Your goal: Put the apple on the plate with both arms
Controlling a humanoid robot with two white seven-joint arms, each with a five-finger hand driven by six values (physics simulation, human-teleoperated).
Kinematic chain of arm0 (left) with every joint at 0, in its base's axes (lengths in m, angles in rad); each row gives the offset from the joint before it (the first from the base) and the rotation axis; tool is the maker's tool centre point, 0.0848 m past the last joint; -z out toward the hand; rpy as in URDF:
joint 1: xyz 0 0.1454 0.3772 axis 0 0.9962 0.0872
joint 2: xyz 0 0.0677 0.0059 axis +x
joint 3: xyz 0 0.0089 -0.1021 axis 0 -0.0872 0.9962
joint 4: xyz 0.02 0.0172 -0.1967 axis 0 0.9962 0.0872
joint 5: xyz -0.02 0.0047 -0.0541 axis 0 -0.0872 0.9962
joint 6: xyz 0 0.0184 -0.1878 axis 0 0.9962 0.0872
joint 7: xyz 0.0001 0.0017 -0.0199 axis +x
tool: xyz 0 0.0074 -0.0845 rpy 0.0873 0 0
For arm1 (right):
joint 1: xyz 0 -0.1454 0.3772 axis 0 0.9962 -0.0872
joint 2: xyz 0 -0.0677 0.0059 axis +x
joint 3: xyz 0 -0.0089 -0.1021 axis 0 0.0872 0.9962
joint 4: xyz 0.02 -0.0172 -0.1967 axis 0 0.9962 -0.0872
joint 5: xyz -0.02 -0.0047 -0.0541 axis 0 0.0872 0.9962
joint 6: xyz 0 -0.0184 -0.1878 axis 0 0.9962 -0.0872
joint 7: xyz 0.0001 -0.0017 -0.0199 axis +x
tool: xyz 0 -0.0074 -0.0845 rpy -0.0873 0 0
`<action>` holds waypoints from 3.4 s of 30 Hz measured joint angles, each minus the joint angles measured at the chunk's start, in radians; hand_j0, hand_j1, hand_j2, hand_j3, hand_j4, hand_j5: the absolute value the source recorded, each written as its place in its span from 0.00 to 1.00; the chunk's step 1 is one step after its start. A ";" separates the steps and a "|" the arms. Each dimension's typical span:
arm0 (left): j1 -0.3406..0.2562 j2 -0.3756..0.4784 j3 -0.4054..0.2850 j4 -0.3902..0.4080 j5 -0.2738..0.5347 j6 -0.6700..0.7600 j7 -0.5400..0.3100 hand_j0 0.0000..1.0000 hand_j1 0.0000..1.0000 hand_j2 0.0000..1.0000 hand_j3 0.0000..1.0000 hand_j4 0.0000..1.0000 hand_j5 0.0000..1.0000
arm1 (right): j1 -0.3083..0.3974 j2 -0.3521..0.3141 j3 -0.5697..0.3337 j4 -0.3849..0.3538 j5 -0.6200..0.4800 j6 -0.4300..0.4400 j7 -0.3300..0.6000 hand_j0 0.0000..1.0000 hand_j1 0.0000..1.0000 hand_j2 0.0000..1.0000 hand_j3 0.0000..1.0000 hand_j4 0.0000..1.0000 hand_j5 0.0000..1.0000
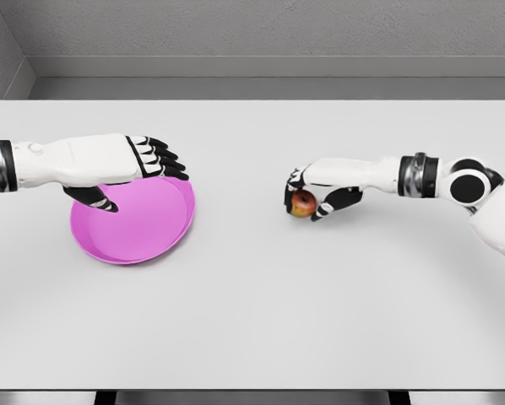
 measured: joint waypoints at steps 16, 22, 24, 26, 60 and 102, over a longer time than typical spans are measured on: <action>0.000 0.001 0.000 0.000 0.000 0.000 0.000 1.00 1.00 1.00 1.00 1.00 1.00 | 0.002 0.033 0.031 -0.039 0.005 0.000 0.000 1.00 1.00 1.00 1.00 1.00 1.00; -0.035 -0.013 -0.023 0.000 -0.003 0.000 0.000 1.00 1.00 1.00 1.00 1.00 1.00 | 0.135 -0.052 -0.208 -0.027 -0.023 -0.001 0.000 1.00 1.00 1.00 1.00 1.00 1.00; -0.054 -0.056 -0.051 0.000 -0.015 0.000 0.000 1.00 1.00 1.00 1.00 1.00 1.00 | 0.184 -0.071 -0.355 -0.024 -0.065 -0.001 0.000 1.00 1.00 1.00 1.00 1.00 1.00; -0.118 -0.136 -0.087 0.000 -0.029 0.001 0.000 1.00 1.00 1.00 1.00 1.00 1.00 | 0.186 -0.086 -0.454 -0.024 -0.091 0.000 0.000 1.00 1.00 1.00 1.00 1.00 1.00; -0.143 -0.458 -0.255 0.103 -0.345 0.000 0.001 0.95 0.95 0.95 0.95 0.95 0.95 | 0.206 -0.132 -0.521 -0.054 -0.114 0.000 0.000 1.00 1.00 1.00 1.00 1.00 1.00; -0.147 -0.534 -0.313 0.232 -0.421 0.000 0.005 0.80 0.80 0.80 0.80 0.80 0.80 | 0.213 -0.138 -0.512 -0.068 -0.114 0.000 0.000 1.00 1.00 1.00 1.00 1.00 1.00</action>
